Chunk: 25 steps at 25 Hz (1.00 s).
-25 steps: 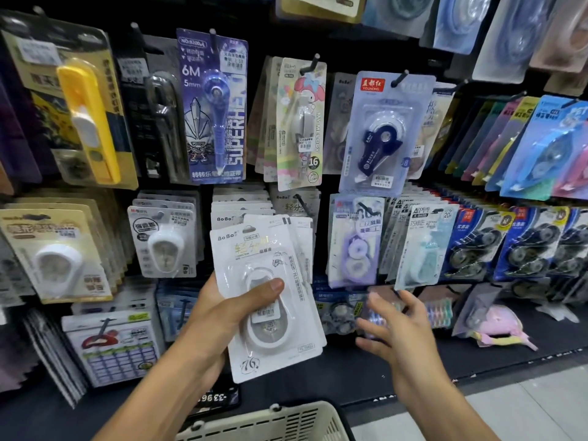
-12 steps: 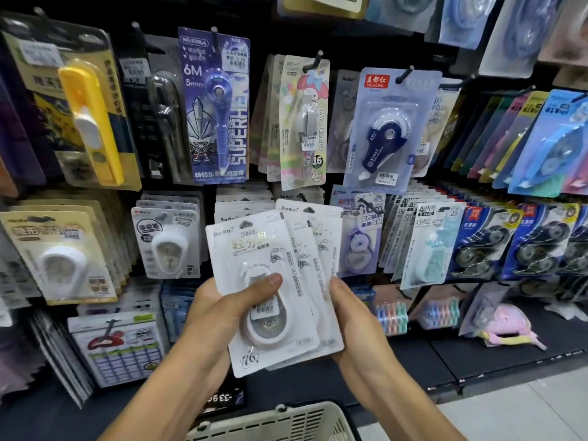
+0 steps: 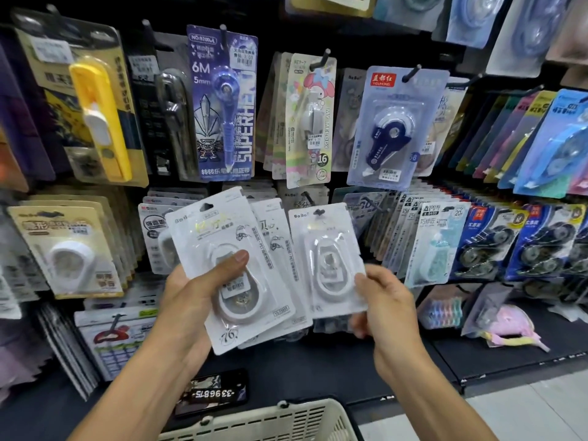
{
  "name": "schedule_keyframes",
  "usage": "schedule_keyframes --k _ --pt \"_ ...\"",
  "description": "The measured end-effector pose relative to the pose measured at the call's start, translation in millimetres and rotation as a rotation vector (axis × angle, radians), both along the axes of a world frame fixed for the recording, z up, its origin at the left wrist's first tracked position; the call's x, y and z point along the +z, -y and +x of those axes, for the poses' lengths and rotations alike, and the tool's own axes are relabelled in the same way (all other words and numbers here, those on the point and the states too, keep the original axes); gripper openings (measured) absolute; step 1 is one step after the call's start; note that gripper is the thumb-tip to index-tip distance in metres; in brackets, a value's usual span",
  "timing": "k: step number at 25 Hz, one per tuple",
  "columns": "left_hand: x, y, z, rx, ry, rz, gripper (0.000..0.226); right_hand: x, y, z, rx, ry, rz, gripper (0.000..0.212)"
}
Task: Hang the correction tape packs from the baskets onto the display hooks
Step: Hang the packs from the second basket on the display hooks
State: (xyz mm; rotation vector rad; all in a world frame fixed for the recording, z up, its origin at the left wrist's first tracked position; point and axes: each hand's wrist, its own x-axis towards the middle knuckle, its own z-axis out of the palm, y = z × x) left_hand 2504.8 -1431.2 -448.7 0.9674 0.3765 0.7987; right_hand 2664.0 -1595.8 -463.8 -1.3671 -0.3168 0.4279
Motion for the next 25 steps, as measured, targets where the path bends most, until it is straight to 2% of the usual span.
schedule_keyframes --k 1,2,4,6,7,9,12,16,18,20,23,25 --pt "1 2 1 -0.012 0.008 0.003 0.055 -1 -2 -1 0.06 -0.074 0.061 0.021" --pt "0 5 3 -0.025 0.011 0.002 0.056 -3 -4 -3 0.116 -0.113 0.073 0.033" --pt "-2 11 6 -0.052 0.008 -0.012 0.059 -8 -6 -13 0.294 -0.046 -0.009 0.044" --pt "-5 15 9 -0.074 -0.007 -0.039 0.052 -10 -8 -26 0.495 0.006 -0.017 0.041" --pt "-6 16 10 -0.08 -0.019 -0.053 0.047 -10 -8 -30 0.522 0.011 0.014 0.037" --pt "-6 15 10 -0.072 -0.032 -0.072 0.045 -8 -9 -32 0.455 0.053 0.076 0.03" --pt "-4 9 8 -0.008 -0.038 -0.067 0.054 -1 -11 -23 0.229 0.08 0.125 0.018" --pt "-4 3 6 0.052 -0.073 -0.046 0.058 -1 -8 -7 -0.097 0.118 0.047 0.027" --pt "-3 4 6 0.059 -0.077 -0.032 0.054 -5 -6 -6 -0.269 0.195 0.011 0.024" --pt "-3 6 7 0.06 -0.076 -0.021 0.056 -7 -4 -7 -0.292 0.239 0.012 0.017" --pt "-2 8 8 0.05 -0.068 -0.013 0.059 -7 -3 -9 -0.201 0.239 0.015 0.009" --pt "-2 9 10 0.037 -0.056 -0.004 0.053 -8 -4 -9 -0.151 0.209 0.02 0.021"
